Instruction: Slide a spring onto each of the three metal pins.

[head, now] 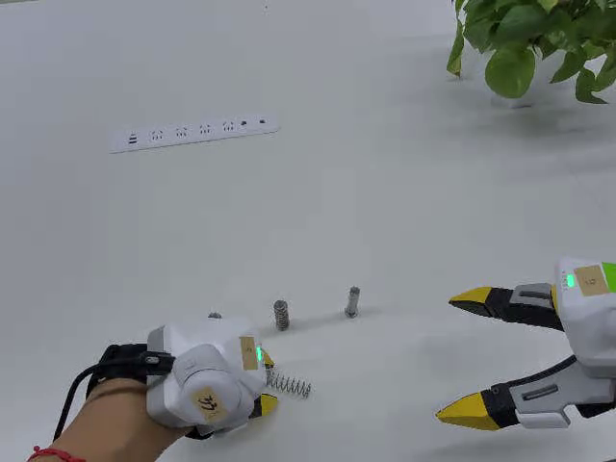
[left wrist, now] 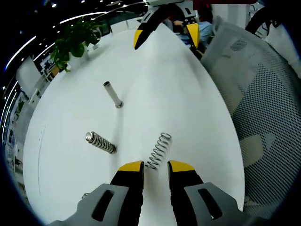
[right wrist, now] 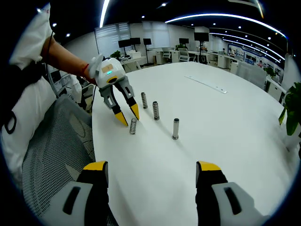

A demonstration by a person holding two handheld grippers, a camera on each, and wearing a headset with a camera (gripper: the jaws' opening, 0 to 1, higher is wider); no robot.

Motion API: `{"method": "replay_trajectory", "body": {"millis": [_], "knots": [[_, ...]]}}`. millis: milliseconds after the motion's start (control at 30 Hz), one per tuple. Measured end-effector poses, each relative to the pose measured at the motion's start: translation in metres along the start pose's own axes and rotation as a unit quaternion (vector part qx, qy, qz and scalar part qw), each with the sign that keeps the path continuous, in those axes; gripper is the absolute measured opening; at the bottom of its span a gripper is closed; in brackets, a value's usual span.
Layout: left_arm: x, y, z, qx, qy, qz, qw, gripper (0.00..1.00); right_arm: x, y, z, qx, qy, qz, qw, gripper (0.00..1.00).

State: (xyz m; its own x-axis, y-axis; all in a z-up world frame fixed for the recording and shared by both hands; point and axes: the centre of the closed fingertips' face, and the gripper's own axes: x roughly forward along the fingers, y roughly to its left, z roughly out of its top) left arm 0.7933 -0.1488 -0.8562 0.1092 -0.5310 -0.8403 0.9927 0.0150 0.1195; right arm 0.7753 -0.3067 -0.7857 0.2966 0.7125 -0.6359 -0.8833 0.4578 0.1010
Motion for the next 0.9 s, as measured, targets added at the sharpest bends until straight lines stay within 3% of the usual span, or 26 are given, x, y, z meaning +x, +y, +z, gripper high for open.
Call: {"method": "replay_trajectory", "body": {"millis": [267, 900], "knots": [[0.001, 0.0002, -0.0017, 0.005, 0.006, -0.001, 1.0, 0.18, -0.0004, 0.0007, 0.0004, 0.001, -0.003, -0.001, 1.0, 0.77], [0.0044, -0.0023, -0.0077, -0.03, 0.011, 0.001, 0.9995, 0.11, -0.0001, -0.001, -0.0024, 0.003, -0.014, -0.005, 0.9999, 0.82]]}}
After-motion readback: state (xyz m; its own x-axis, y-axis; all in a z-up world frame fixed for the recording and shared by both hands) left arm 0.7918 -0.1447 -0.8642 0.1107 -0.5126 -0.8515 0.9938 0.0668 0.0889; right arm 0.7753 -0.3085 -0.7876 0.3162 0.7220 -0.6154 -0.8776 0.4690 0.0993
